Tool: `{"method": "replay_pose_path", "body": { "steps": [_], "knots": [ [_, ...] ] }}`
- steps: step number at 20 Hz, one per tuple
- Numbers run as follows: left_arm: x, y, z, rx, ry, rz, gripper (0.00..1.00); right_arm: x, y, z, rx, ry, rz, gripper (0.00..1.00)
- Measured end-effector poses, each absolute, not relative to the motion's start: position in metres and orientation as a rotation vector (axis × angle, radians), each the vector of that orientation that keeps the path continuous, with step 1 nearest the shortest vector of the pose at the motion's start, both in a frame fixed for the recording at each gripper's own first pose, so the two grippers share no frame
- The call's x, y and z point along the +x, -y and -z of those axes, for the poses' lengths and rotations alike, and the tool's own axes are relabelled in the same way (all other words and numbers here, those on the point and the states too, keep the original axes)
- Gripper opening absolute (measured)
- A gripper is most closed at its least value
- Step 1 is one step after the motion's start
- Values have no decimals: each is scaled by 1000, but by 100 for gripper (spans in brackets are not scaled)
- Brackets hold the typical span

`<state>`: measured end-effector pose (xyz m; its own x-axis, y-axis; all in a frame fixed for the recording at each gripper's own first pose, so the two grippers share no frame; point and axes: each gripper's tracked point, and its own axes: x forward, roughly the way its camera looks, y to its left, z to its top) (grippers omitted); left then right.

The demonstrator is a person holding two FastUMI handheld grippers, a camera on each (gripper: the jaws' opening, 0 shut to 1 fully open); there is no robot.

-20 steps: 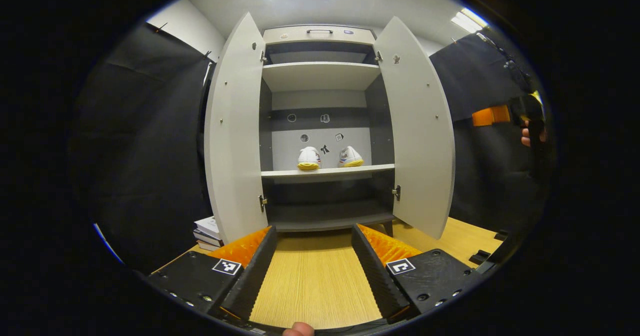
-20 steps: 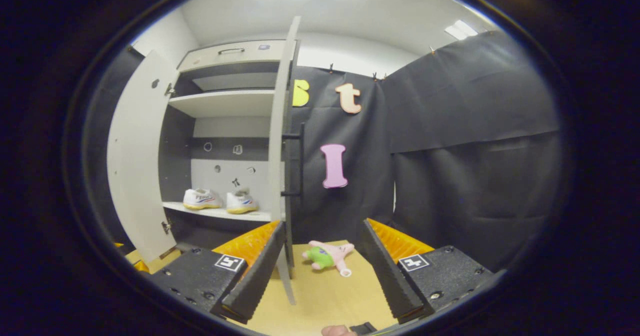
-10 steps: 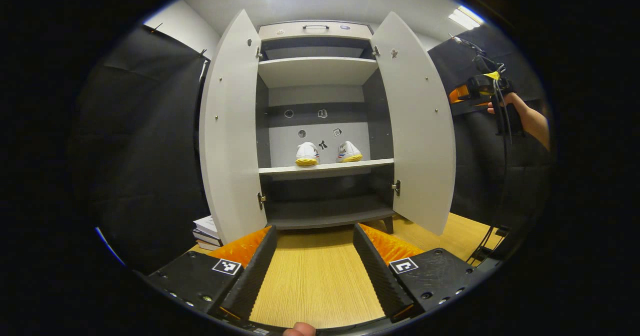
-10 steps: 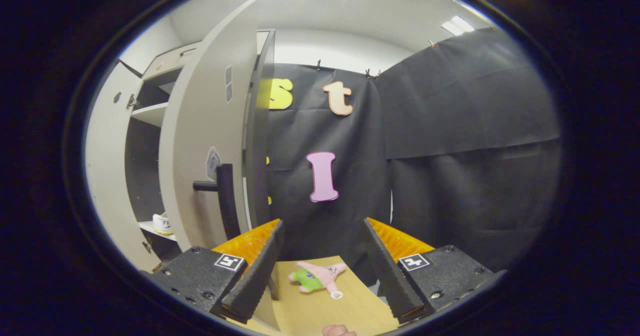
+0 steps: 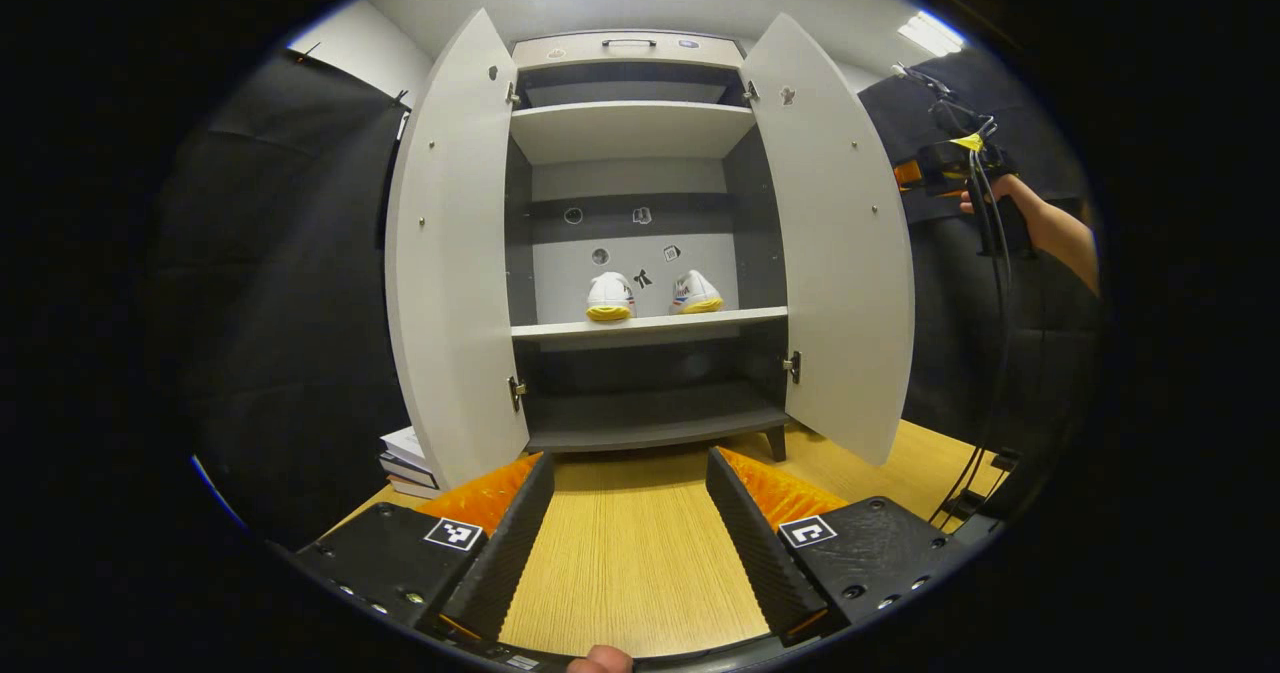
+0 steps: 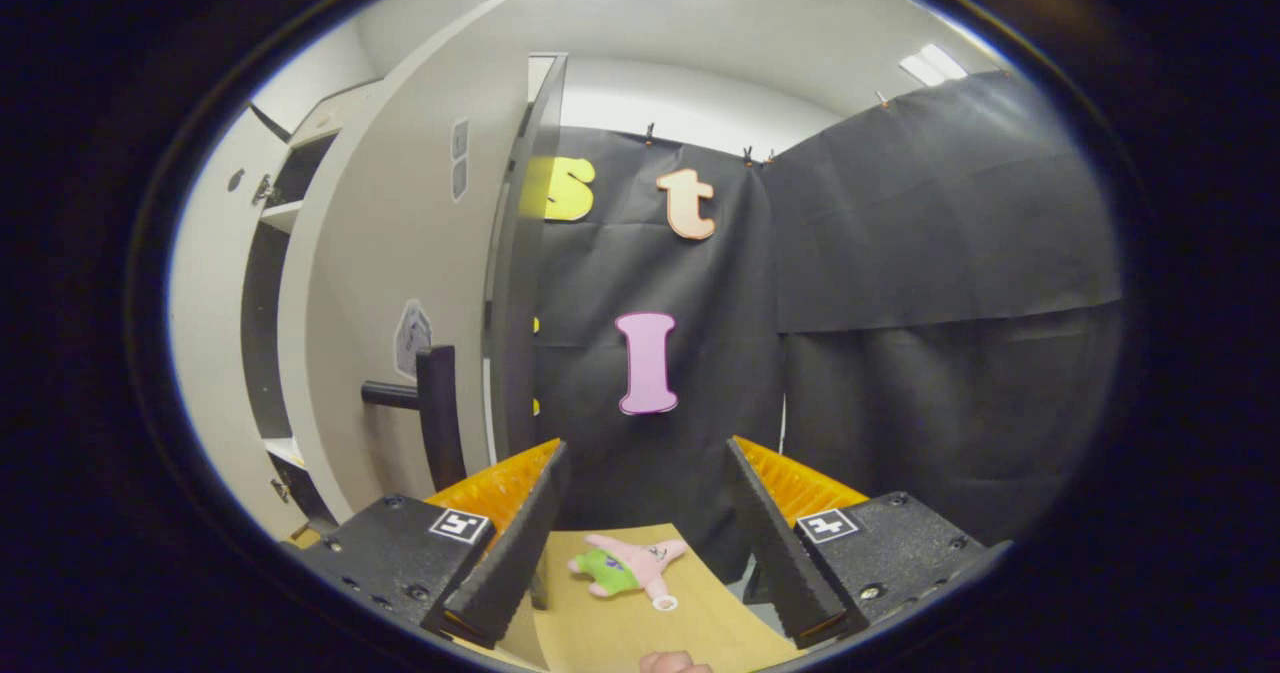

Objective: Grab one shoe with the right hand and put it into the shoe cabinet, grab the other shoe with the left hand and put it into the shoe cabinet; then close the right door with the right hand and the left door with the left hand.

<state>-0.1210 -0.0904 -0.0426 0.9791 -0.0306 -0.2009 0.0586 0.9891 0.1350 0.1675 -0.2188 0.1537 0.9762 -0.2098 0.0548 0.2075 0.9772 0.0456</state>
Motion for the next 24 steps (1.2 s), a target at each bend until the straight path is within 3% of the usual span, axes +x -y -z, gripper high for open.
{"method": "replay_pose_path", "body": {
  "steps": [8,24],
  "knots": [
    [-121,88,39,136,-174,51,92,162,190,-156,40,61,197,94],
    [-121,15,37,109,-183,-79,92,210,13,-163,82,62,-89,94]
  ]
}}
